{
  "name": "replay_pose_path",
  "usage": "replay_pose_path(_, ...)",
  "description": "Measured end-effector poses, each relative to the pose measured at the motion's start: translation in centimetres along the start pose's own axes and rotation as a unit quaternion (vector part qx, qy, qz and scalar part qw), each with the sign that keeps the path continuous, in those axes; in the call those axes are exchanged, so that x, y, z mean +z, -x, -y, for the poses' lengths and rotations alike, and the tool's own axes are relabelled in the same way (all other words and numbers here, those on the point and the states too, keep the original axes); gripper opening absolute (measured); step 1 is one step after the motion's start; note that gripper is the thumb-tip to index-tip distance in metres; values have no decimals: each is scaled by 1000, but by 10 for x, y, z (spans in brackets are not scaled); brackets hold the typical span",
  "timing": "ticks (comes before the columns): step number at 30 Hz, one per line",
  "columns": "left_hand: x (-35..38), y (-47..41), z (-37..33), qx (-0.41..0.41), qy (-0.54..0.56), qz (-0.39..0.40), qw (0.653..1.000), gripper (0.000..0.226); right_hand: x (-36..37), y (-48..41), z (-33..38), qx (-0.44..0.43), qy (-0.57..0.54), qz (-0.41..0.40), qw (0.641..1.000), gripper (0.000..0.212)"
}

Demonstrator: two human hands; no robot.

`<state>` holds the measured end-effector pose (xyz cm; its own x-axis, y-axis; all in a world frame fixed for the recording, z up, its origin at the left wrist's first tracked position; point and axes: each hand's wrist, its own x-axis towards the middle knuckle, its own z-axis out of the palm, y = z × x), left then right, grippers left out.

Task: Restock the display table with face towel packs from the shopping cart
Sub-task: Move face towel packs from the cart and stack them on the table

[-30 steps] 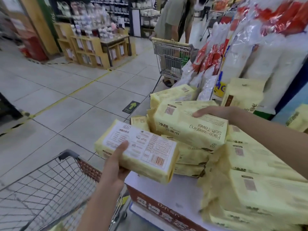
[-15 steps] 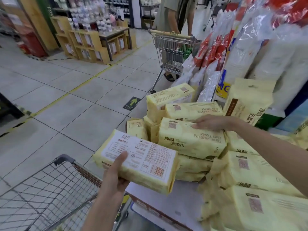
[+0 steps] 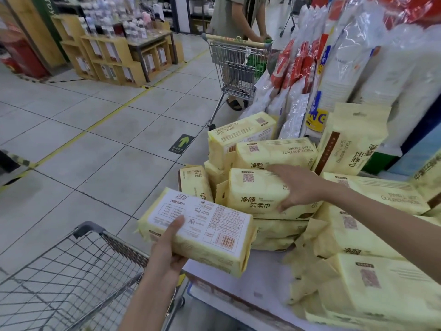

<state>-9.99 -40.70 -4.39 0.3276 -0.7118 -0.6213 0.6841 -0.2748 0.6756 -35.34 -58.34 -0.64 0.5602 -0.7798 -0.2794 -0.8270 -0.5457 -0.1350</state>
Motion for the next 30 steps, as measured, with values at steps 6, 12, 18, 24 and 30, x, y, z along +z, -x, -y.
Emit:
replay_pose_path(6, 0, -1, -5, -14, -3, -13, 1000, 34, 10, -4, 3, 29, 66, -35, 997, 117)
replay_pose_path(12, 3, 5, -9, -33, 5, -1, 999, 19, 10, 22, 18, 52, -9, -165, 985, 108)
replay_pose_path(18, 6, 10, -9, -57, 13, 20, 998, 45, 14, 83, 89, -15, -341, -217, 915, 95)
replay_pose_path(24, 14, 19, -2, -98, 6, 46, 994, 52, 85, 98, 130, 8, -571, -209, 794, 122)
replay_pose_path(30, 4, 24, 4, -75, -46, 97, 991, 68, 107, 83, 125, 118, -780, -260, 556, 116)
